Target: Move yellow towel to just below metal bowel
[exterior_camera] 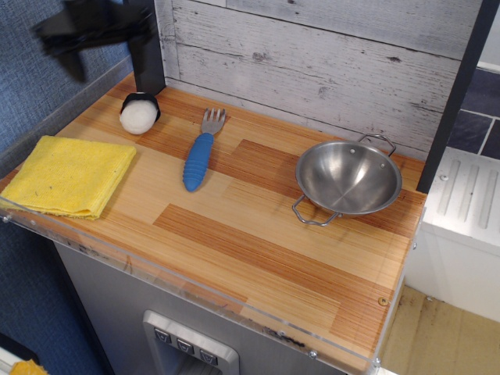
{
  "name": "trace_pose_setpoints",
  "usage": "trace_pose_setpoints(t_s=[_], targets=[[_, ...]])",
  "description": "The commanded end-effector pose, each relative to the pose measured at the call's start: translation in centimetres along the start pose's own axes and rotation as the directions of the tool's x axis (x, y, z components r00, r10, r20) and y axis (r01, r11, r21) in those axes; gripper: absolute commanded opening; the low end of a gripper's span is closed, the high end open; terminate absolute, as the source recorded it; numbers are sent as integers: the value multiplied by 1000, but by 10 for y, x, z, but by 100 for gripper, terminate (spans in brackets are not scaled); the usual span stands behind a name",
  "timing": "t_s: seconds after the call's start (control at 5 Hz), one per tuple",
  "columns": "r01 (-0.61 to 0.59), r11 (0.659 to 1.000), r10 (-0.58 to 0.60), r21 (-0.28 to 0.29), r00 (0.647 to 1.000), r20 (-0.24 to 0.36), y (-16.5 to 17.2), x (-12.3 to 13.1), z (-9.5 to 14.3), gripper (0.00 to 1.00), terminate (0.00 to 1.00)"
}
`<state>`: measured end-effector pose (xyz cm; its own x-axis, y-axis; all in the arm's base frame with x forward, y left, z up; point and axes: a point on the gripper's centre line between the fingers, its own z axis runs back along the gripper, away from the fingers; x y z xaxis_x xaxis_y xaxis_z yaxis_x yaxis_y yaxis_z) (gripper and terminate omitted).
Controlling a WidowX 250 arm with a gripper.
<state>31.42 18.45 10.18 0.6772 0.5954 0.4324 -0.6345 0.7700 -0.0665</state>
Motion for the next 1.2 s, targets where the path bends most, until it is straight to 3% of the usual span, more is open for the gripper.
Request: trace_pose_setpoints(t_s=[0.0, 0.6, 1.0], targets=[[67, 998, -67, 6, 997, 25, 43, -10, 19, 100, 0], [230, 973, -230, -4, 971, -65, 64, -47, -10, 100, 0], [245, 970, -242, 3, 962, -123, 62, -63, -30, 100, 0]])
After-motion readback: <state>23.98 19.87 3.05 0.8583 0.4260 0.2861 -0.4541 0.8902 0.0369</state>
